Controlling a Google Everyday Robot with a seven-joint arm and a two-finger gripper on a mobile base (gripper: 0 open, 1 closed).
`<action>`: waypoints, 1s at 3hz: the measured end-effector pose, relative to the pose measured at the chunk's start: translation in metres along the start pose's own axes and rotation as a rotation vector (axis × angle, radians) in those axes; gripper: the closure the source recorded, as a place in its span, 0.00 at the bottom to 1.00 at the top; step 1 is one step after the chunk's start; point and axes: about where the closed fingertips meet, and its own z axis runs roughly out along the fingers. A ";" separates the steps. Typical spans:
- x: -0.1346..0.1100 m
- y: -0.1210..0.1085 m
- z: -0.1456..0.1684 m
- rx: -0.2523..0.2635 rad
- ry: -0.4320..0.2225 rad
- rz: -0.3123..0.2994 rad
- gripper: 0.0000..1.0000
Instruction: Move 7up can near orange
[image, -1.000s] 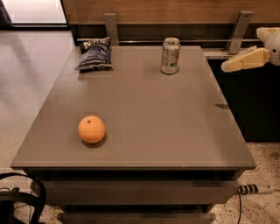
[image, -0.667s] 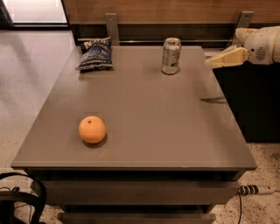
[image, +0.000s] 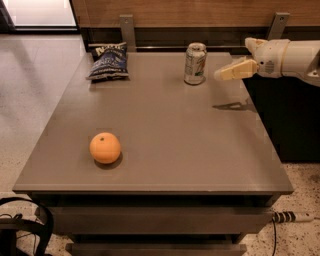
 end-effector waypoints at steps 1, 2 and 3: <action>0.010 -0.003 0.027 -0.007 -0.012 0.003 0.00; 0.015 -0.008 0.050 -0.015 -0.046 0.013 0.00; 0.012 -0.014 0.062 -0.016 -0.107 0.029 0.00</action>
Offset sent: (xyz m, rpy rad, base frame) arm 0.0602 0.0340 -0.0382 0.1053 -0.0417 0.0200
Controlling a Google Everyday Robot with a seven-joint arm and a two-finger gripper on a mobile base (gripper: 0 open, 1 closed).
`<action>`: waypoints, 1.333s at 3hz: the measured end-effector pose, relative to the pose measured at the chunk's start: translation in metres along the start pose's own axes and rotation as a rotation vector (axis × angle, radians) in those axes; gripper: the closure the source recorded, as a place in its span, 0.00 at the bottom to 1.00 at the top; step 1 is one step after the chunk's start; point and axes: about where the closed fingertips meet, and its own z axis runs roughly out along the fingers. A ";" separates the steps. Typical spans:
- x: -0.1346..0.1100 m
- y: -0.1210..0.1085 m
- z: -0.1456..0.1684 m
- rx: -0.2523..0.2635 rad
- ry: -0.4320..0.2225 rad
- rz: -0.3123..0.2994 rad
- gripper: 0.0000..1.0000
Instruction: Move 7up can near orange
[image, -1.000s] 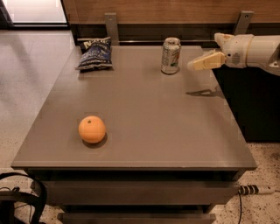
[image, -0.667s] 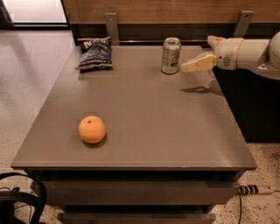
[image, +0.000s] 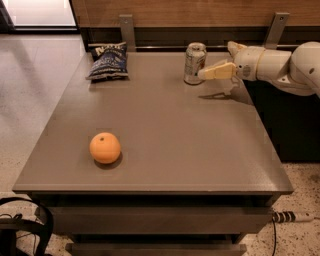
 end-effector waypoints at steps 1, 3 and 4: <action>-0.002 -0.001 0.012 -0.014 -0.037 0.010 0.00; 0.004 0.004 0.032 -0.043 -0.061 0.035 0.12; 0.004 0.007 0.034 -0.036 -0.071 0.035 0.36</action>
Offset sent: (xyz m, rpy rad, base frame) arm 0.0189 0.0196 -0.0112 0.0796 0.0000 0.0383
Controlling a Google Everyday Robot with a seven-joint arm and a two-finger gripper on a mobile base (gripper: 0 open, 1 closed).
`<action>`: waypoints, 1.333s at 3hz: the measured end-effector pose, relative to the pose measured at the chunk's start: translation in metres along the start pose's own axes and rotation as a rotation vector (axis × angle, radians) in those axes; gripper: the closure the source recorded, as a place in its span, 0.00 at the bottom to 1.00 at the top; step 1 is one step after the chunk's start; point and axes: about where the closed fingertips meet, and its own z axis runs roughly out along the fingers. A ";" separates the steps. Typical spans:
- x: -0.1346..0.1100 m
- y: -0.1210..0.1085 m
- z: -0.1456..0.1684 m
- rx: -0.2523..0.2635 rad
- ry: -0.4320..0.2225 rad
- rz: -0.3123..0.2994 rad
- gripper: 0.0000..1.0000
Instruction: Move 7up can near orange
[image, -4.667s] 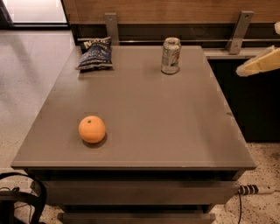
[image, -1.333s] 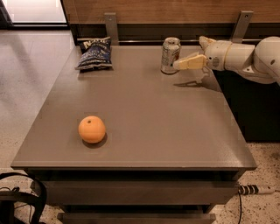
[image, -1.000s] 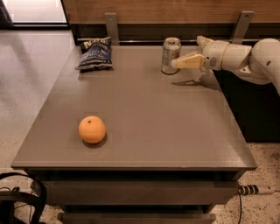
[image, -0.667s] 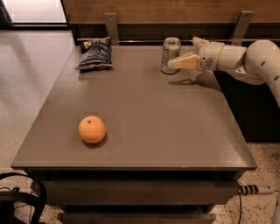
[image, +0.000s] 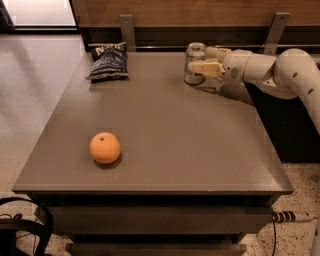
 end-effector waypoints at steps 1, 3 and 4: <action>-0.002 0.002 0.001 0.002 -0.011 -0.009 0.57; -0.002 0.006 0.008 -0.008 -0.012 -0.008 1.00; -0.002 0.006 0.008 -0.008 -0.012 -0.008 1.00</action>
Offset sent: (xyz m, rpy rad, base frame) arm -0.0009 0.0026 0.0018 0.0025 -0.0130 -0.0005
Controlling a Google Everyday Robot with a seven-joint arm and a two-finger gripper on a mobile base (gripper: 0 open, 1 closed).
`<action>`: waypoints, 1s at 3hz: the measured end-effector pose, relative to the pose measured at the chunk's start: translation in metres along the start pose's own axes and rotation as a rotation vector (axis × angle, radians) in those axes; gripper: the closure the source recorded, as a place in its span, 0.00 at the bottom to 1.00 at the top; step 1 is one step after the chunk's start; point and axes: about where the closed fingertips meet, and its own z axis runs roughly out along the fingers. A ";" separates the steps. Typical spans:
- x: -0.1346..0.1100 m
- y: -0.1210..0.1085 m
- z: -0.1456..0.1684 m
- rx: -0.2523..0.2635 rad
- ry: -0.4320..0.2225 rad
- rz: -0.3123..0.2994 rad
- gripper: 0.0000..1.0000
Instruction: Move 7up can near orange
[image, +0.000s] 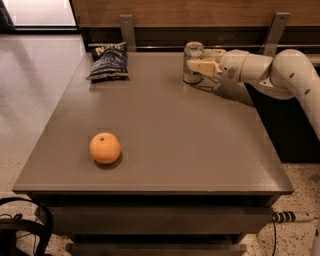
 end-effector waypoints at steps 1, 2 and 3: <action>-0.020 -0.003 -0.004 -0.015 0.012 0.007 1.00; -0.055 0.004 -0.024 -0.033 0.008 0.013 1.00; -0.081 0.023 -0.051 -0.038 -0.001 0.013 1.00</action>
Offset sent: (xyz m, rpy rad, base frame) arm -0.0425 -0.0283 0.1064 0.0067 0.0176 0.0408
